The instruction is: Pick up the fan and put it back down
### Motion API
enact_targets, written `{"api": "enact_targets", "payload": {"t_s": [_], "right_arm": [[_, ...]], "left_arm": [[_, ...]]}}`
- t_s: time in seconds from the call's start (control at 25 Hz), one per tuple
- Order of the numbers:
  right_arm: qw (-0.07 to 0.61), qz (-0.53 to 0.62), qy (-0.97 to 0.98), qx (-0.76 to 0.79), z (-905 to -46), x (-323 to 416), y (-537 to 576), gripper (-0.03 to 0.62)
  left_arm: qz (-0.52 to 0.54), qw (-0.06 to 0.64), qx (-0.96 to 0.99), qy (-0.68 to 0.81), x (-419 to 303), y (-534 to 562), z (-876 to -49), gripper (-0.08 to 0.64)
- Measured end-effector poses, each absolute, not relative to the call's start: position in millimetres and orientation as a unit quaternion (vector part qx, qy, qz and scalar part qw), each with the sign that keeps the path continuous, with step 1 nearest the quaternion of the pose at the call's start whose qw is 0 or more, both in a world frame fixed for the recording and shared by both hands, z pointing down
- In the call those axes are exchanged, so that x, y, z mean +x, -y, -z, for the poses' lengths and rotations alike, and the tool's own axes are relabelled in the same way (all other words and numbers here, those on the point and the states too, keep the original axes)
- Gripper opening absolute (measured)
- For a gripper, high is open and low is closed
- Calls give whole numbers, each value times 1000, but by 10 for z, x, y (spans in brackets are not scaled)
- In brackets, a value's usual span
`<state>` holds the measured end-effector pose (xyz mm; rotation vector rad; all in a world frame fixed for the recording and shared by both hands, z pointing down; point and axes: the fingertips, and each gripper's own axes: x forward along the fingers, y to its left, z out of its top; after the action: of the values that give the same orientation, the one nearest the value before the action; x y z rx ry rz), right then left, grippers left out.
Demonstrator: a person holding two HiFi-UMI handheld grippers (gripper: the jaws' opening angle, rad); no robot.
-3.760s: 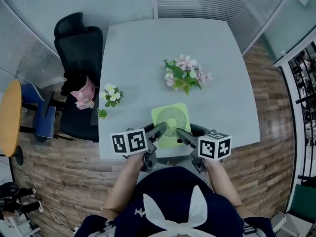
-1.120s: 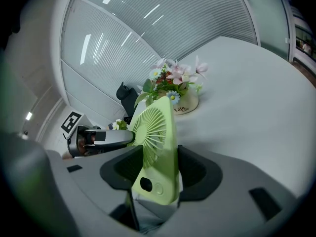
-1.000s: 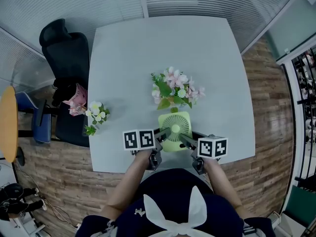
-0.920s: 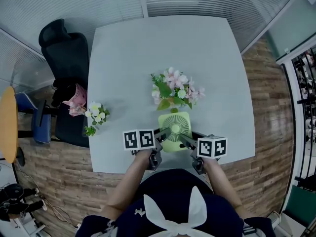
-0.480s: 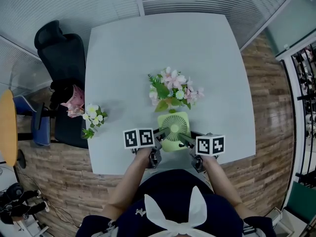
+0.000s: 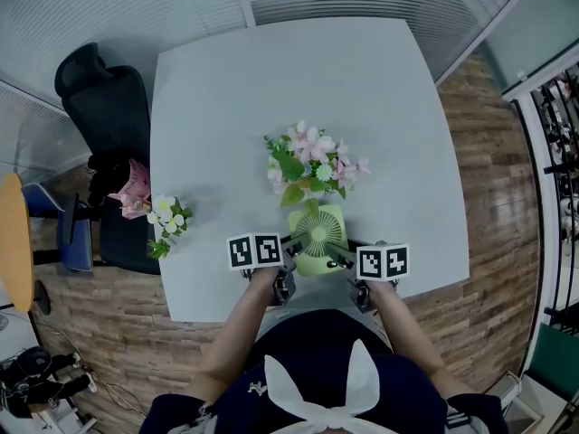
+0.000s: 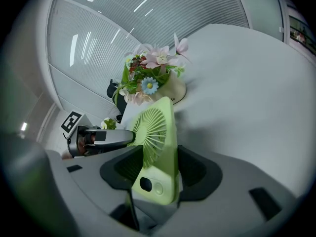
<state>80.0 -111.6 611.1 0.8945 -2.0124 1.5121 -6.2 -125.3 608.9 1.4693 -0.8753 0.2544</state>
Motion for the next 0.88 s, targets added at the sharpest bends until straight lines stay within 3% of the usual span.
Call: {"api": "enact_targets", "payload": {"t_s": [0.88], "right_arm": [[229,-563,723,330,-6471,768,1226,224]], "left_arm": [[-121,659,633,388,-101,1355,-6452,191]]}}
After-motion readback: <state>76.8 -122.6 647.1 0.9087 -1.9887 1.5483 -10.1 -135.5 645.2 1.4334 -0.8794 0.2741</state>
